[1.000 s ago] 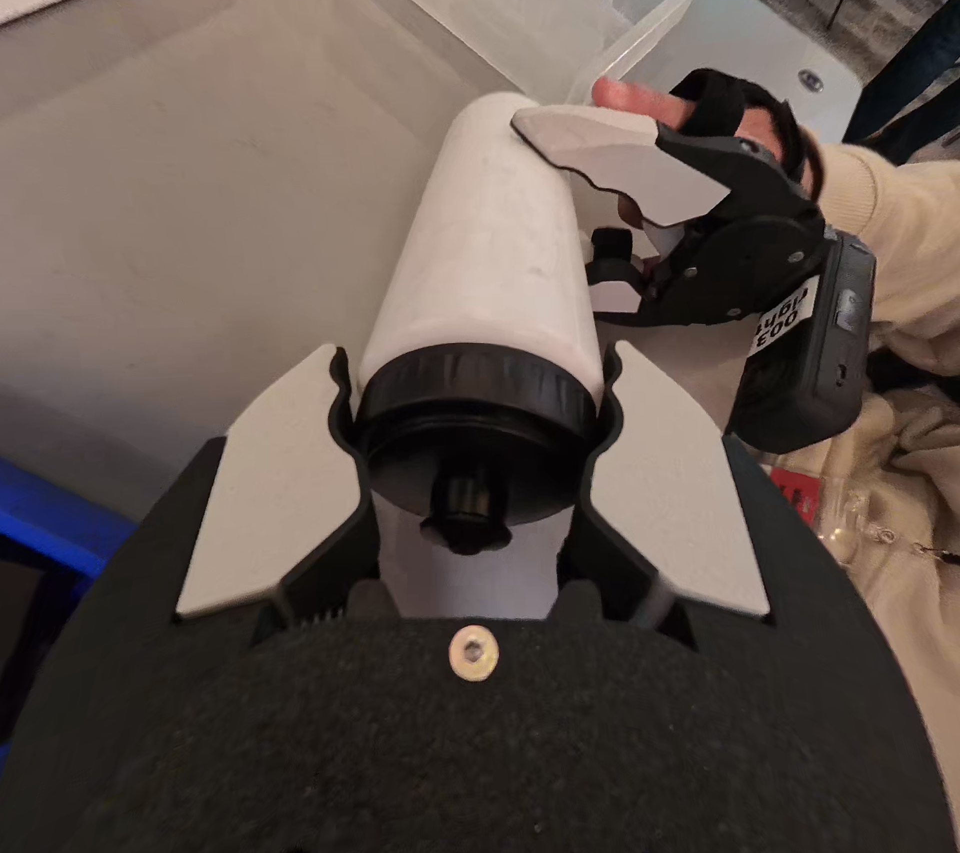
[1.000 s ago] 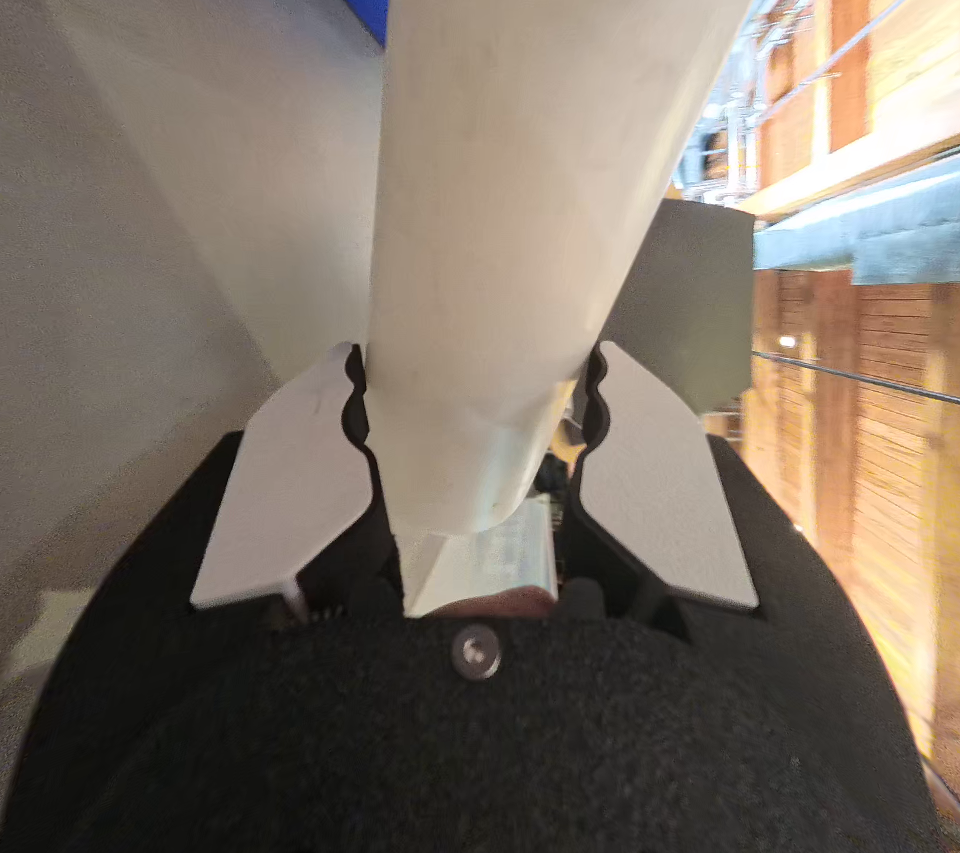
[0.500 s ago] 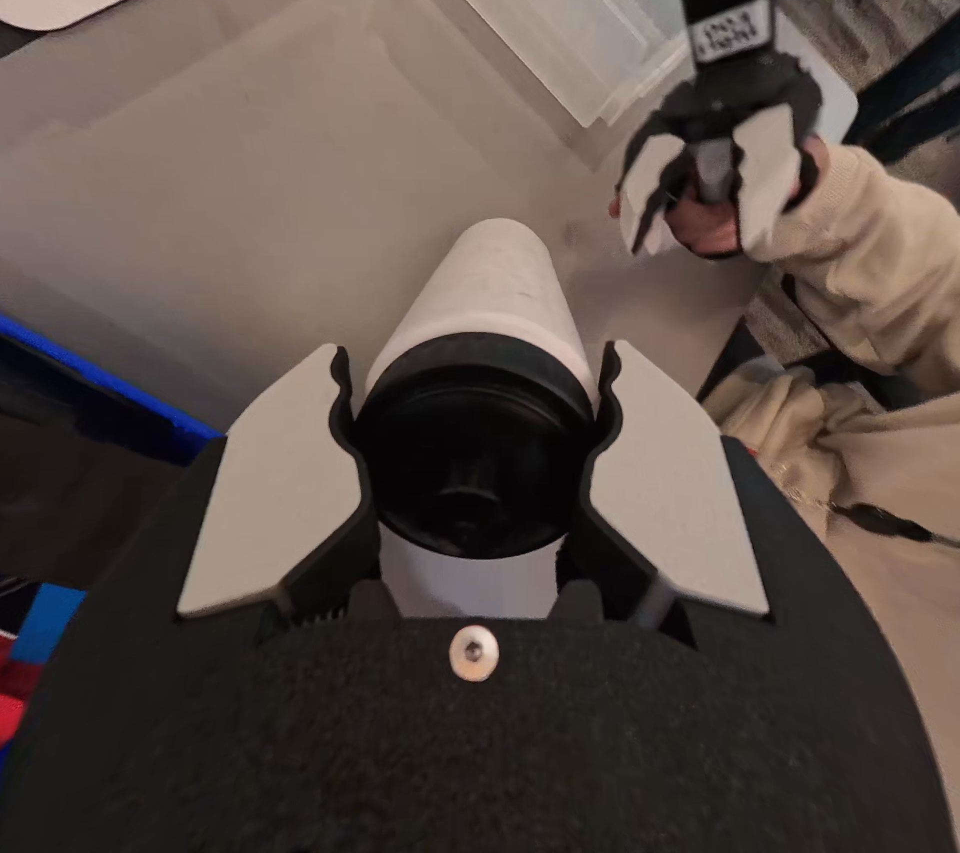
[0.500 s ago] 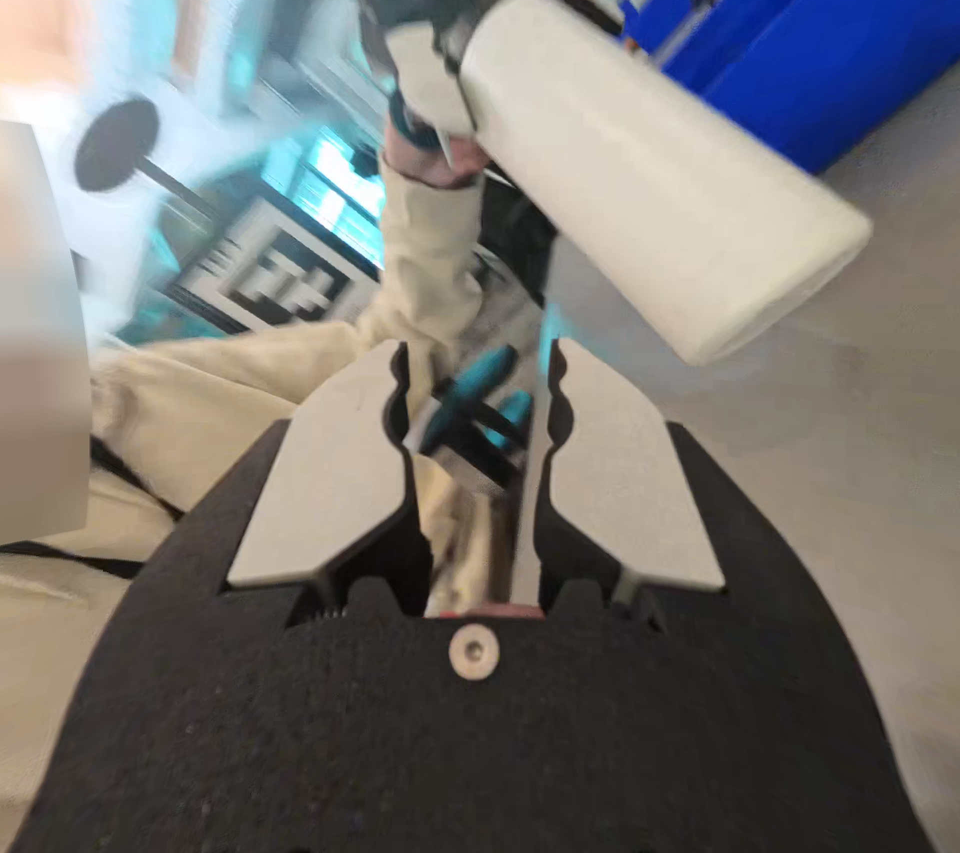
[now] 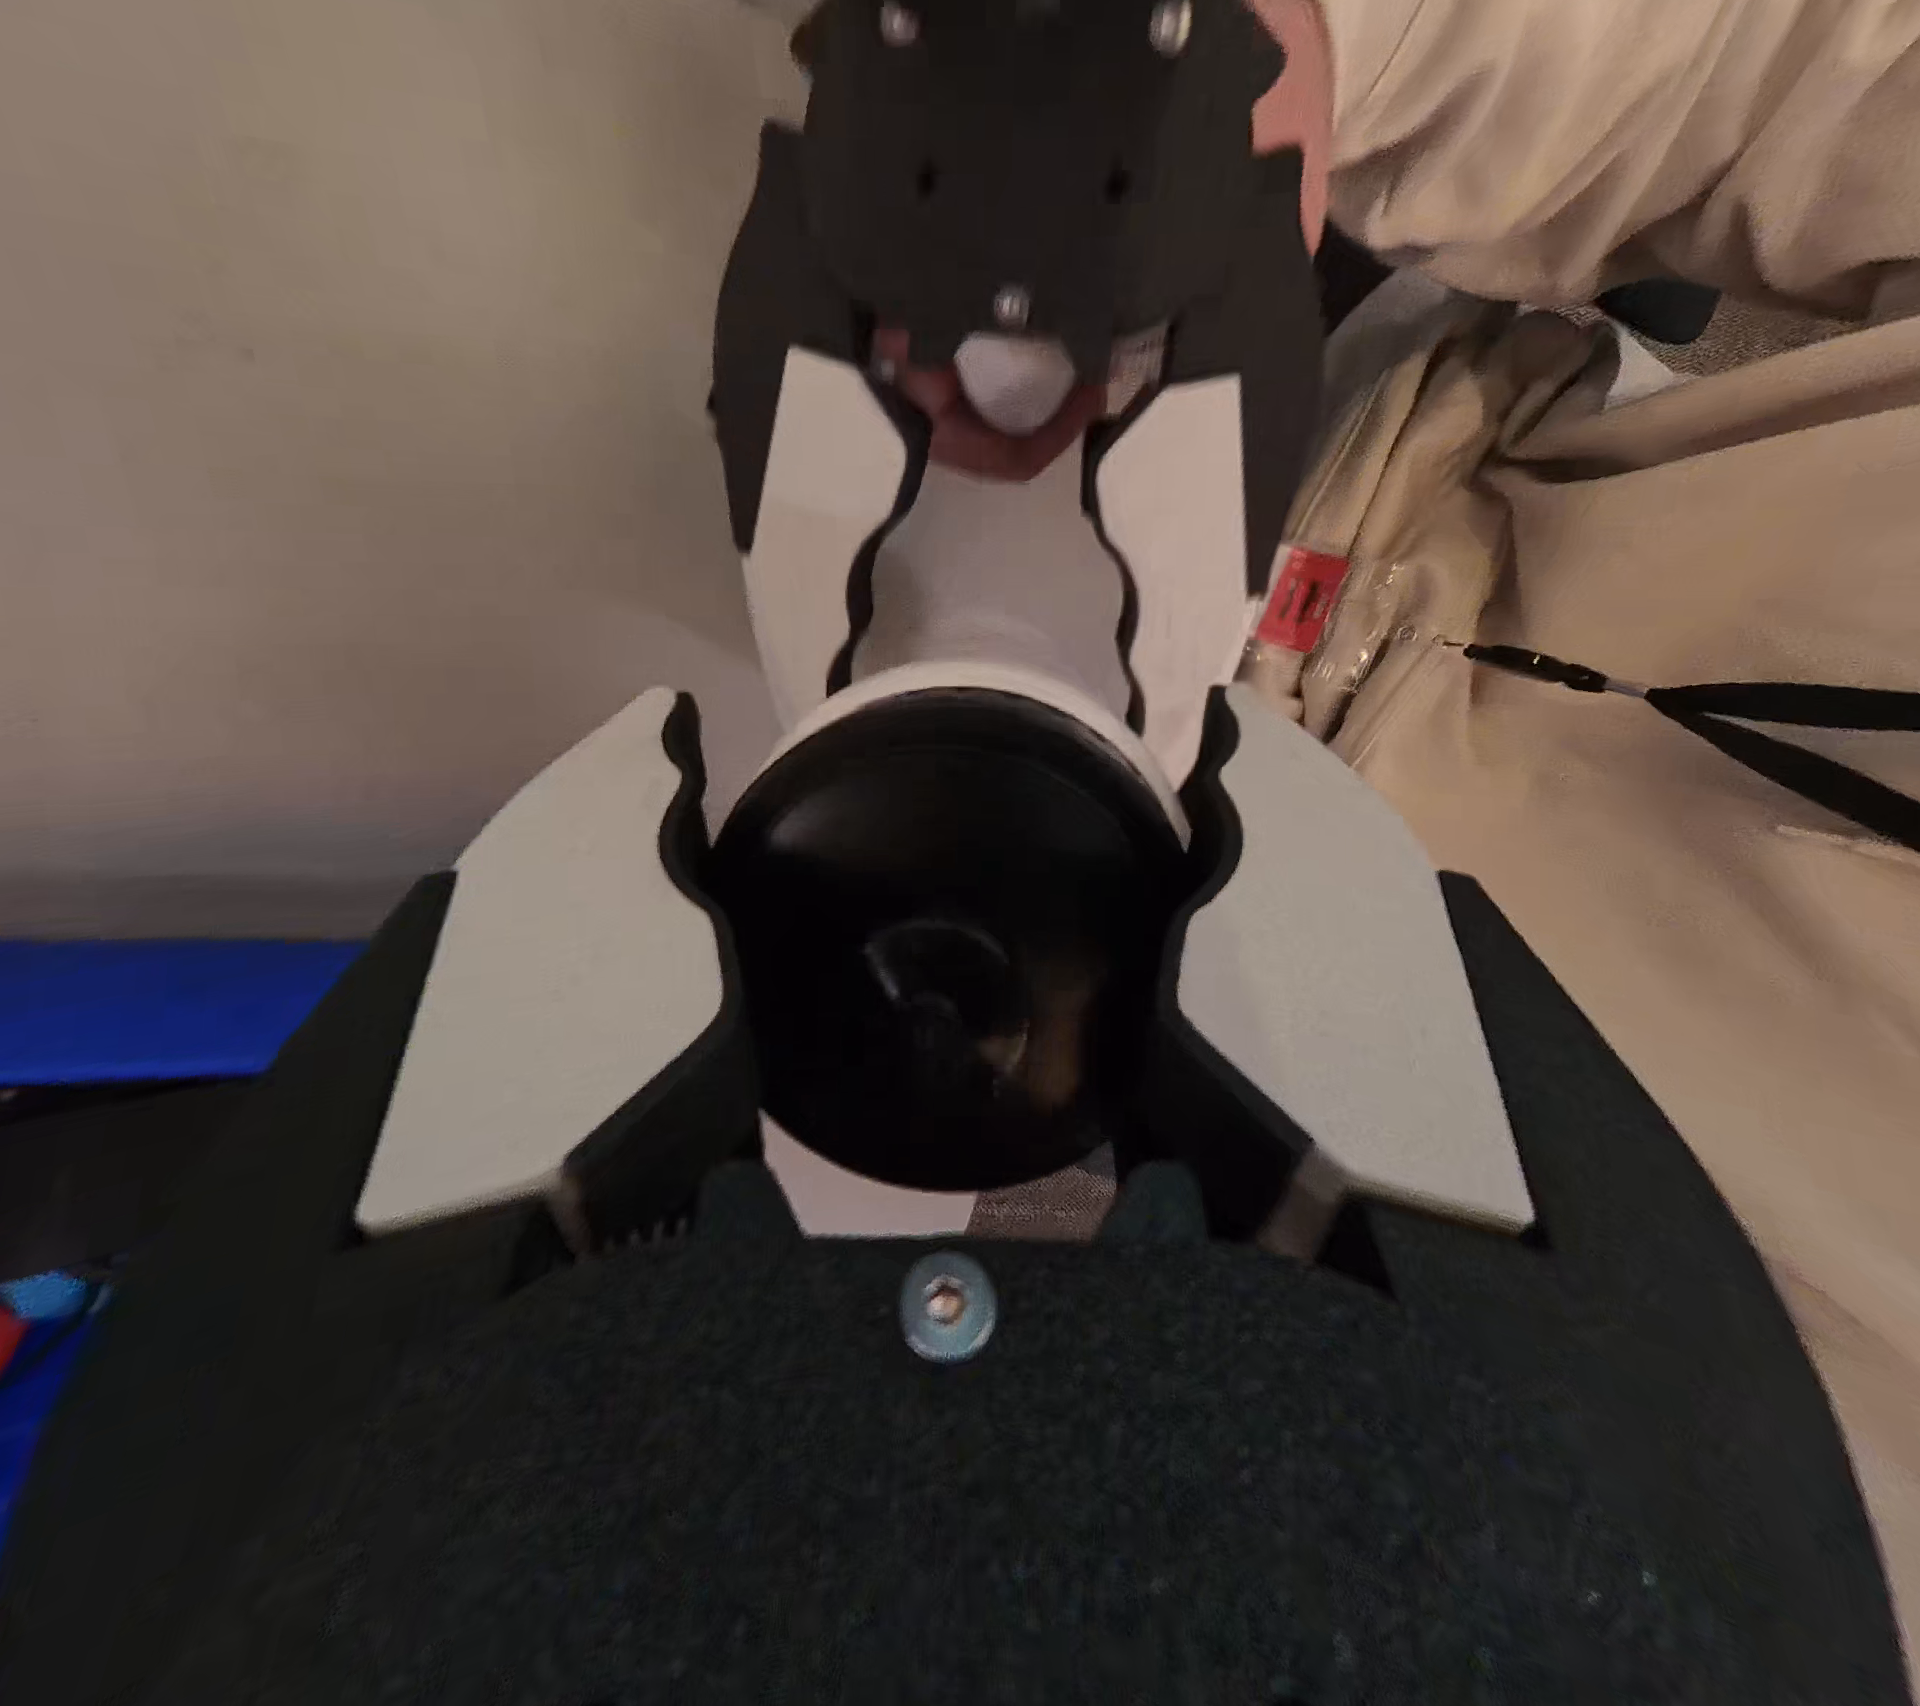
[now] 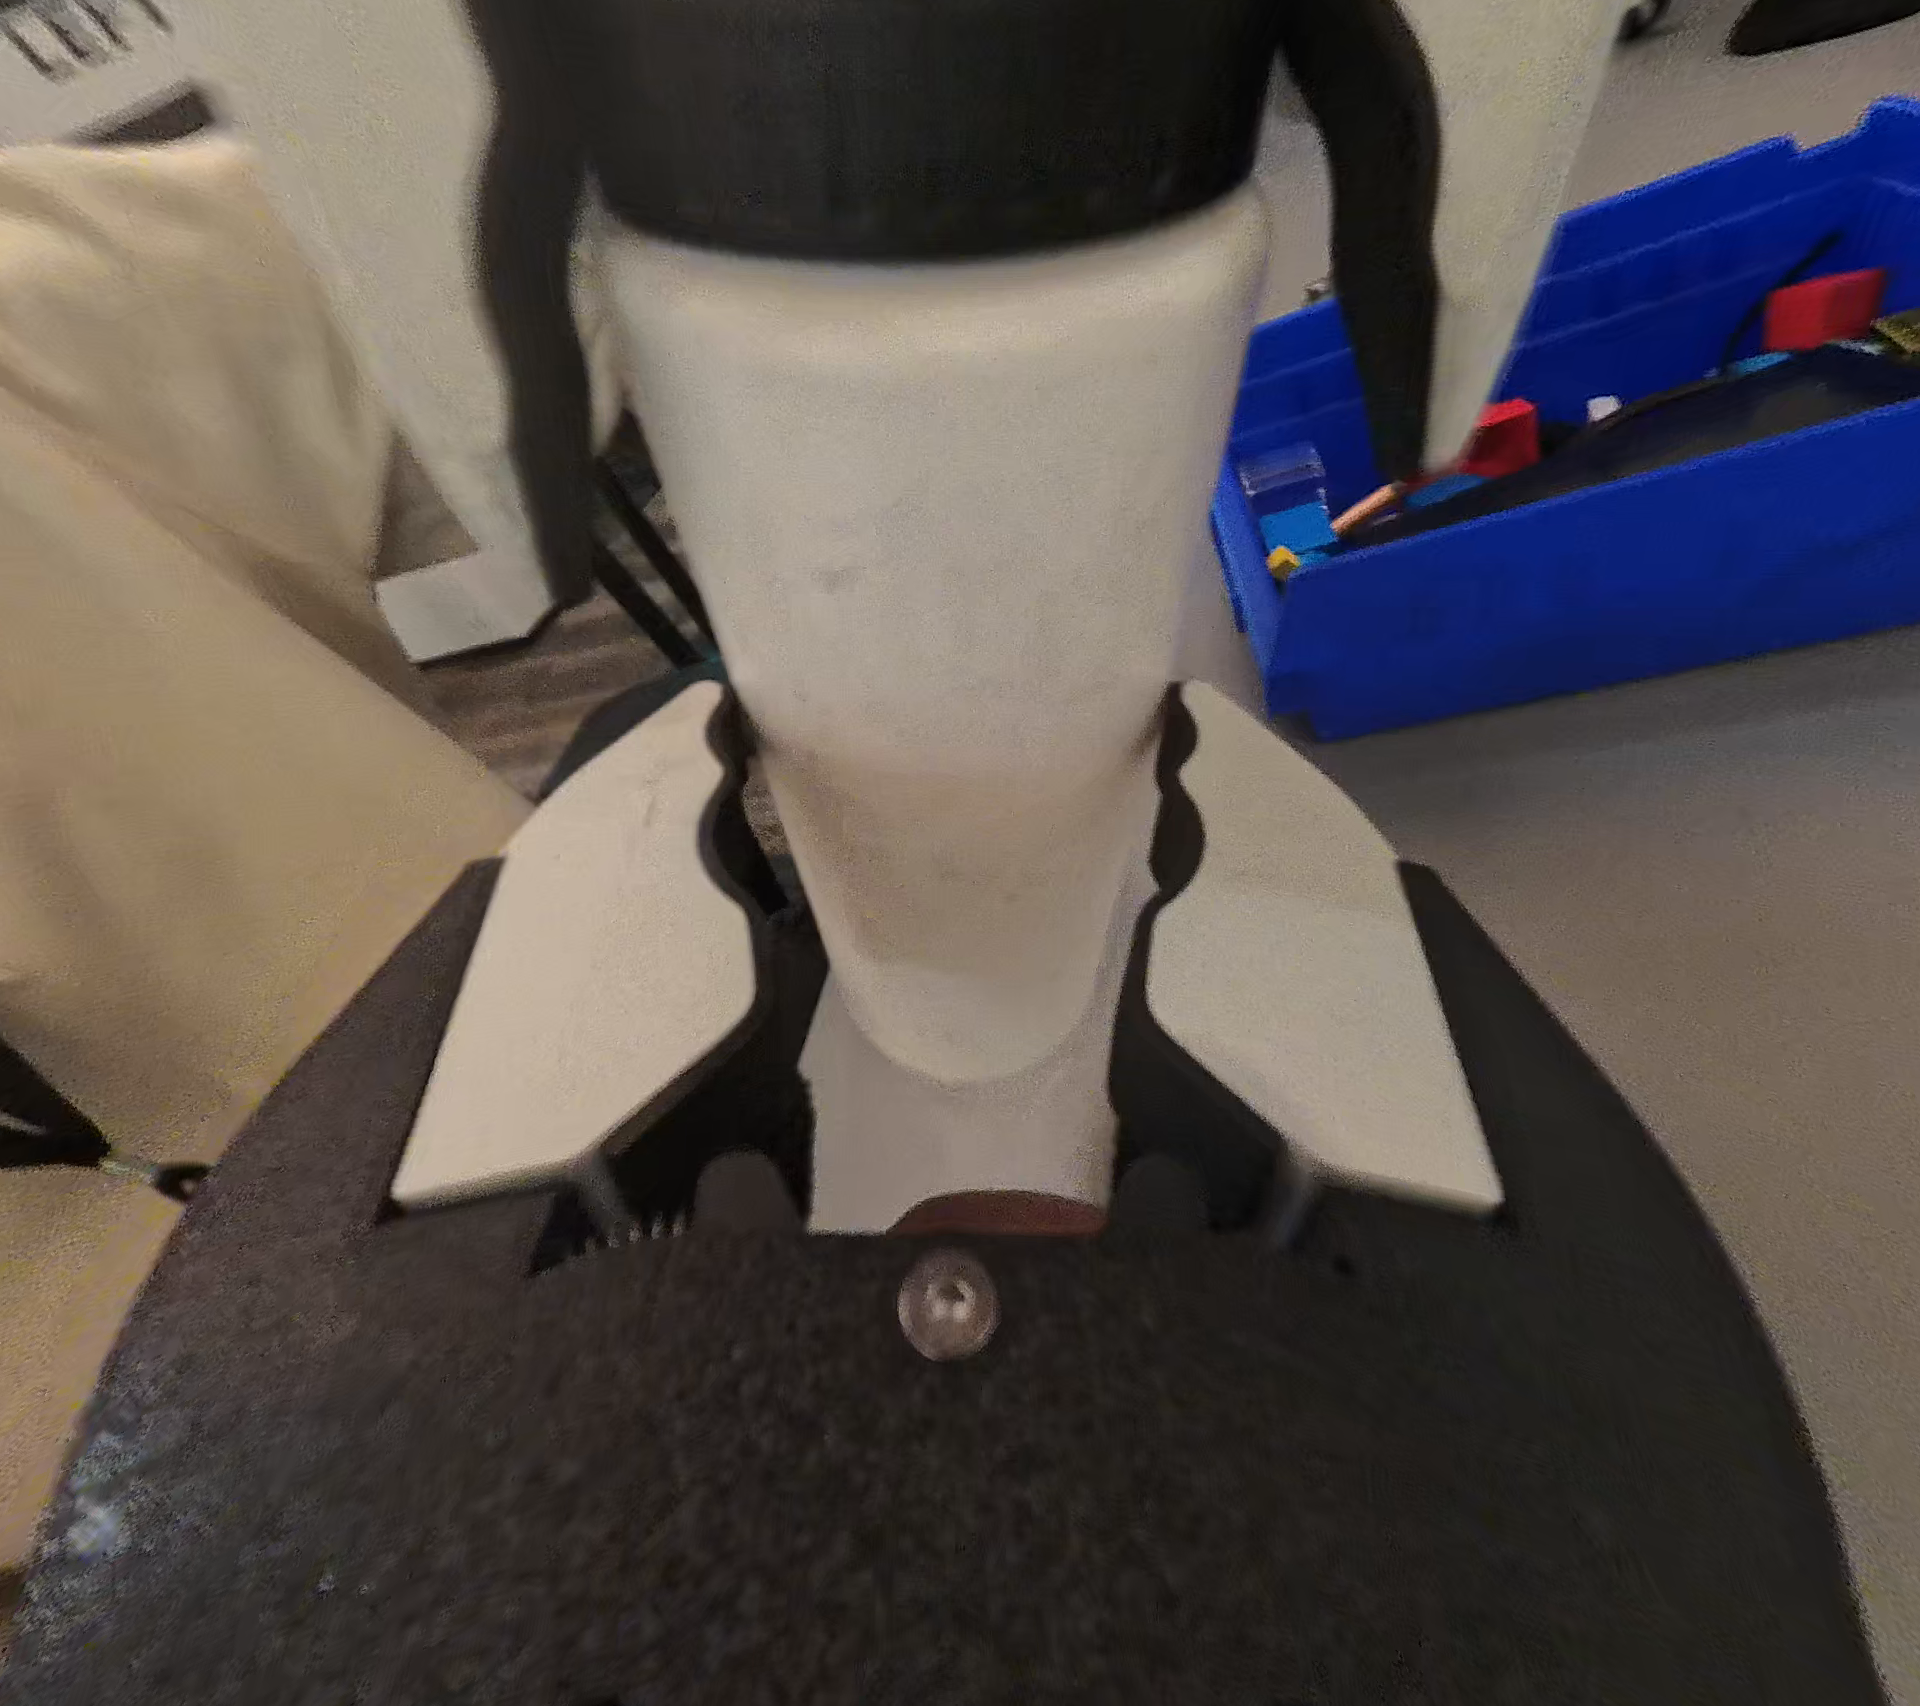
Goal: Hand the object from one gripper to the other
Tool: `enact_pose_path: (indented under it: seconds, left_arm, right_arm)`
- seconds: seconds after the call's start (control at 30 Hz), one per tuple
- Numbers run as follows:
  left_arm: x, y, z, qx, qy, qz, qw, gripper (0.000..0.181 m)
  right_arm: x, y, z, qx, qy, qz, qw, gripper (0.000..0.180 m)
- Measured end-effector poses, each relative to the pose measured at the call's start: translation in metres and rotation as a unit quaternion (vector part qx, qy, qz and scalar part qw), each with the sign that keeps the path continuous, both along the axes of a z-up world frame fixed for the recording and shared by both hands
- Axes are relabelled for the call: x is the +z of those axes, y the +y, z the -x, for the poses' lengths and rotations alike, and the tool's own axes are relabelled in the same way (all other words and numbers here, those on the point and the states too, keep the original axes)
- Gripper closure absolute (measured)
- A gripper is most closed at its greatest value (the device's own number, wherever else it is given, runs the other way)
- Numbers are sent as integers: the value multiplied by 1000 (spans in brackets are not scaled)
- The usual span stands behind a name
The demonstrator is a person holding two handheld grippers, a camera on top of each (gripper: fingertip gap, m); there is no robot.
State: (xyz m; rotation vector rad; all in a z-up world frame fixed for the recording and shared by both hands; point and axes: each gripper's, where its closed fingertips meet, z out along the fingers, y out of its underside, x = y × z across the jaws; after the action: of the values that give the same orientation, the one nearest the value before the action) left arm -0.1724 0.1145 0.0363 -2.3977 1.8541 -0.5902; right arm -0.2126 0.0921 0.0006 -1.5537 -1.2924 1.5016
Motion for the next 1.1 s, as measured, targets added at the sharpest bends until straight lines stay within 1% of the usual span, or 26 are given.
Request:
enact_pose_path:
  seconds: [0.07,0.2,0.27,0.33,0.37,0.4,0.47,0.5,0.53,0.6,0.67,0.73,0.8,0.9,1.0,1.1]
  left_arm:
    - [-4,1,-8,1,-7,-5,1000,92]
    - [-5,4,-11,6,-33,-15,999,92]
    - [1,11,-14,22,-75,-27,997,93]
    - [20,20,-18,44,-156,-51,985,92]
    - [34,27,-20,70,-217,-74,971,87]
    - [50,32,-19,98,-286,-95,948,86]
    - [68,33,-7,149,-414,-113,891,86]
    - [64,33,2,177,-448,-119,868,83]
    - [50,33,12,207,-461,-127,854,81]
    - [7,35,26,268,-448,-160,838,77]
    - [-34,32,33,307,-431,-202,824,80]
    - [-61,26,35,333,-417,-222,816,81]
    - [-78,19,28,346,-408,-222,815,83]
    - [-98,24,27,374,-349,-241,825,82]
    - [-106,19,17,356,-335,-218,845,85]
    - [-110,14,11,342,-334,-208,854,86]
  right_arm:
    - [-3,0,4,-10,2,-18,1000,104]
    - [-7,4,-3,-38,22,-24,999,106]
    - [-5,12,-13,-67,33,-36,997,106]
    - [-9,17,-23,-85,24,-37,995,106]
    - [-15,21,-29,-95,15,-38,995,106]
    - [-20,24,-34,-103,16,-34,994,106]
    - [-28,27,-43,-99,38,10,994,107]
    - [-31,30,-47,-97,58,39,993,107]
    - [-33,34,-51,-98,76,65,990,107]
    - [-35,40,-58,-98,115,101,983,107]
    - [-31,44,-62,-99,150,120,976,107]
    - [-30,48,-62,-111,159,115,974,107]
    - [-32,52,-59,-134,151,94,975,107]
    - [-35,52,-52,-159,132,63,976,107]
    - [-38,53,-47,-178,117,45,976,107]
    - [-40,55,-43,-186,118,53,974,107]
